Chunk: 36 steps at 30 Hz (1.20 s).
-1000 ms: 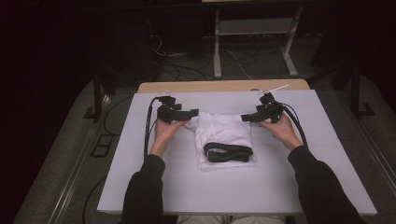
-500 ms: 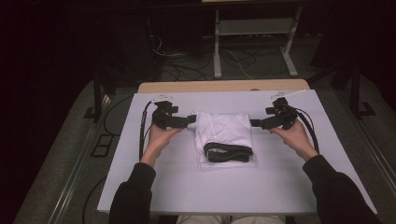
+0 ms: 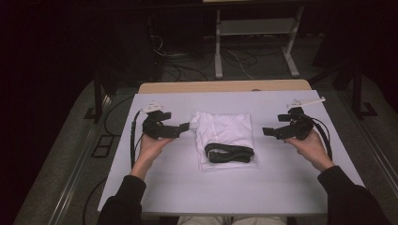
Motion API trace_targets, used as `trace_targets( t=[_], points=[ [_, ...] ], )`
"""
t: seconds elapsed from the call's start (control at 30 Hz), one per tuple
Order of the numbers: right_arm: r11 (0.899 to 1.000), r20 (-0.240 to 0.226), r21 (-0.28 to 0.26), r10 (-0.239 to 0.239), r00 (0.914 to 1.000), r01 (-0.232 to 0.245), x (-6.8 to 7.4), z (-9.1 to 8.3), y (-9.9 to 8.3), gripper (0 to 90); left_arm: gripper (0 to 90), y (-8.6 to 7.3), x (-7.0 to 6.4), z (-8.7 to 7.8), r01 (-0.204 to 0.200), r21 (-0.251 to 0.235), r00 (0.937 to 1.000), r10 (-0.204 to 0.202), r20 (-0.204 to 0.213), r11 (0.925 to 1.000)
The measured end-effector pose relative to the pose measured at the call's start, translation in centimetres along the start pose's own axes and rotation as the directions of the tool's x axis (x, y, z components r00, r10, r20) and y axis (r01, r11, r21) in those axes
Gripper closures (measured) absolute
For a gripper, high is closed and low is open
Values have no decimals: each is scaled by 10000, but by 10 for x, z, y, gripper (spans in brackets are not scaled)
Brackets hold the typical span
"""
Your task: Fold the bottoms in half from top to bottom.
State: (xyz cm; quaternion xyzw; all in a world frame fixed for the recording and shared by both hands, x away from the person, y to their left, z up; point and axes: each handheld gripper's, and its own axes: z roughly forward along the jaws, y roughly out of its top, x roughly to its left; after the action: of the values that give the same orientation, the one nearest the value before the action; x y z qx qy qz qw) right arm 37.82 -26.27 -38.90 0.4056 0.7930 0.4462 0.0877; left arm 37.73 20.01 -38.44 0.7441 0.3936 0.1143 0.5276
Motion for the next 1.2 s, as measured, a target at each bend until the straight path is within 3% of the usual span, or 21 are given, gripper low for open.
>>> trace_targets(
  t=[0.37,0.87,1.07,1.2],
  points=[
    [9997,253,-158,-195,9995,199,2,-22,-22,0,0,-22,1,-23,-65,-133,9995,61,-299,9999],
    [9981,368,-550,286,9989,-265,-5,-51,-61,0,0,-47,-9,-45,-300,-221,9992,293,-282,9993],
    [9974,469,-624,382,9982,-352,-5,-59,-75,0,0,-59,-14,-54,-861,28,9944,861,-614,9963],
    [9981,614,-591,209,9979,-173,-5,-62,-86,0,0,-67,-17,-61,-979,155,9927,988,-697,9951]
  ],
)
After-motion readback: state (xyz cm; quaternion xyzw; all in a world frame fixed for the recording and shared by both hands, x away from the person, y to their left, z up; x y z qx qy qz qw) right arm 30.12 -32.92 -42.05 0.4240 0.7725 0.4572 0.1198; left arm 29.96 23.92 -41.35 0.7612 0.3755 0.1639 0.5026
